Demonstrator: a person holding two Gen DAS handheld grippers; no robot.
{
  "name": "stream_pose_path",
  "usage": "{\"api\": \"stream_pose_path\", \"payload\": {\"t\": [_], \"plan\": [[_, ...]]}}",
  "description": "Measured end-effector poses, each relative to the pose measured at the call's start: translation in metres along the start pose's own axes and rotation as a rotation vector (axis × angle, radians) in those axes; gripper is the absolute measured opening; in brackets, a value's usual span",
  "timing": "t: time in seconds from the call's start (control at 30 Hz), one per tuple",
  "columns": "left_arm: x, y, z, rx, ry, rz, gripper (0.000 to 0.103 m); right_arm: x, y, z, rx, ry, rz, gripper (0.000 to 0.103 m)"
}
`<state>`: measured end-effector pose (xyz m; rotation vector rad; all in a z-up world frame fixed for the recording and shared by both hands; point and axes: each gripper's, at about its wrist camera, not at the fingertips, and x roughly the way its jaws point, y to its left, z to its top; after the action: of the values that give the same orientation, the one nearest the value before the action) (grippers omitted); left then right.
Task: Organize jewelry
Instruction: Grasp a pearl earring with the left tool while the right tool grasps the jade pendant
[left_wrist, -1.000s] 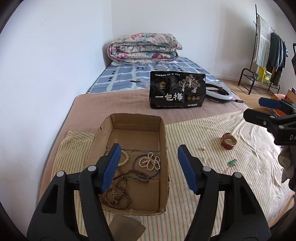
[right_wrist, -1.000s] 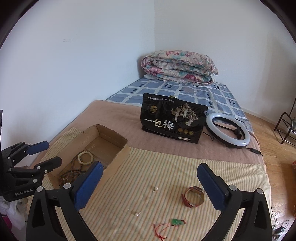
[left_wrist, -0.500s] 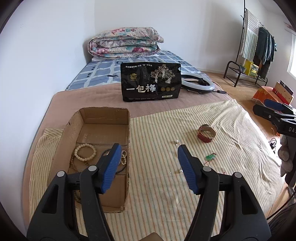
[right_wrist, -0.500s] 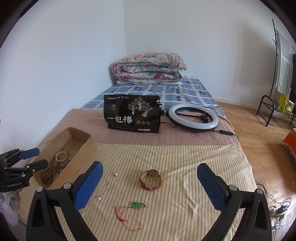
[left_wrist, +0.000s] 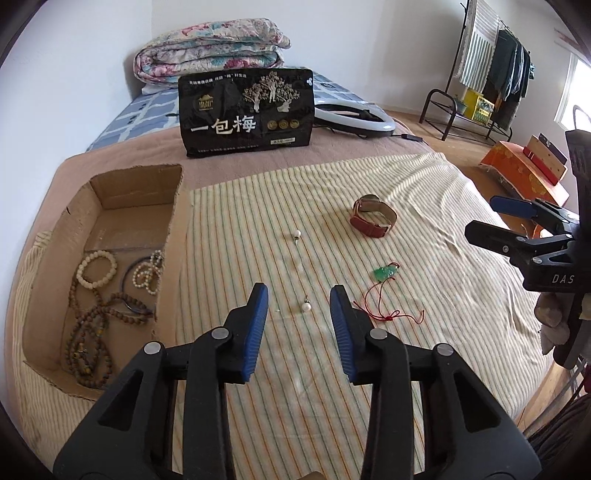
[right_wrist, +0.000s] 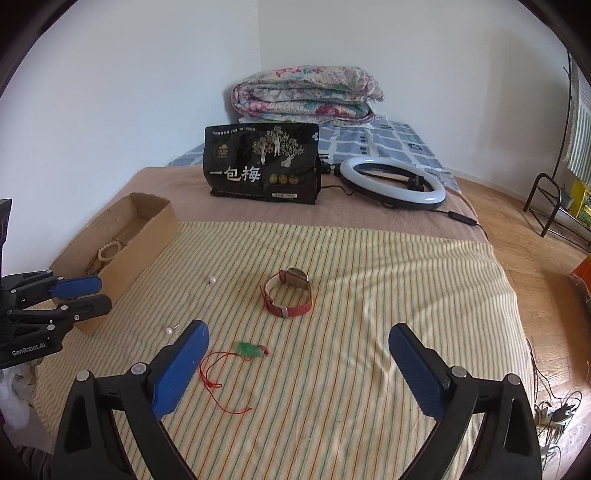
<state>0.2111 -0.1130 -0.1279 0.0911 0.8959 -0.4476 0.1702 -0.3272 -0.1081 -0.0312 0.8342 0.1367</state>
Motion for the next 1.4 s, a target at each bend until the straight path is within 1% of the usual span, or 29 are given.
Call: {"api": "stream_pose_path", "payload": {"t": [0.07,0.1,0.2,0.27,0.4,0.5,0.63,0.93,1.1,1.17,1.23,1.3,1.37,1.4], "plan": [[0.009,-0.002,-0.003,-0.006,0.014,-0.007,0.029,0.007,-0.001,-0.005,0.003,0.018,0.015,0.094],[0.013,-0.002,-0.005,-0.009,0.022,-0.012,0.029,0.011,-0.001,-0.008,0.007,0.030,0.025,0.093],[0.025,-0.004,-0.010,-0.012,0.042,-0.024,0.028,0.024,-0.002,-0.014,0.022,0.061,0.056,0.086],[0.033,-0.005,-0.013,-0.010,0.055,-0.032,0.023,0.033,0.001,-0.019,0.026,0.078,0.074,0.085],[0.047,-0.007,-0.018,0.003,0.071,-0.039,0.022,0.048,0.008,-0.025,0.003,0.104,0.091,0.084],[0.055,-0.006,-0.020,-0.002,0.081,-0.045,0.018,0.058,0.013,-0.027,-0.010,0.121,0.102,0.079],[0.065,-0.005,-0.021,0.000,0.091,-0.038,0.017,0.069,0.019,-0.029,-0.022,0.133,0.112,0.078],[0.079,-0.001,-0.019,-0.006,0.092,-0.026,0.013,0.089,0.026,-0.031,-0.039,0.160,0.121,0.072],[0.082,-0.003,-0.020,0.010,0.090,-0.020,0.010,0.096,0.029,-0.031,-0.046,0.167,0.115,0.071],[0.083,-0.003,-0.021,0.011,0.090,-0.020,0.009,0.098,0.031,-0.030,-0.053,0.169,0.108,0.068],[0.083,-0.003,-0.022,0.011,0.087,-0.020,0.008,0.099,0.033,-0.030,-0.061,0.173,0.101,0.063],[0.083,-0.003,-0.023,0.012,0.086,-0.019,0.007,0.101,0.035,-0.030,-0.075,0.173,0.089,0.060],[0.083,-0.003,-0.023,0.013,0.083,-0.020,0.007,0.101,0.038,-0.031,-0.087,0.173,0.077,0.056],[0.083,-0.003,-0.023,0.013,0.083,-0.020,0.007,0.101,0.040,-0.032,-0.097,0.173,0.073,0.052]]}}
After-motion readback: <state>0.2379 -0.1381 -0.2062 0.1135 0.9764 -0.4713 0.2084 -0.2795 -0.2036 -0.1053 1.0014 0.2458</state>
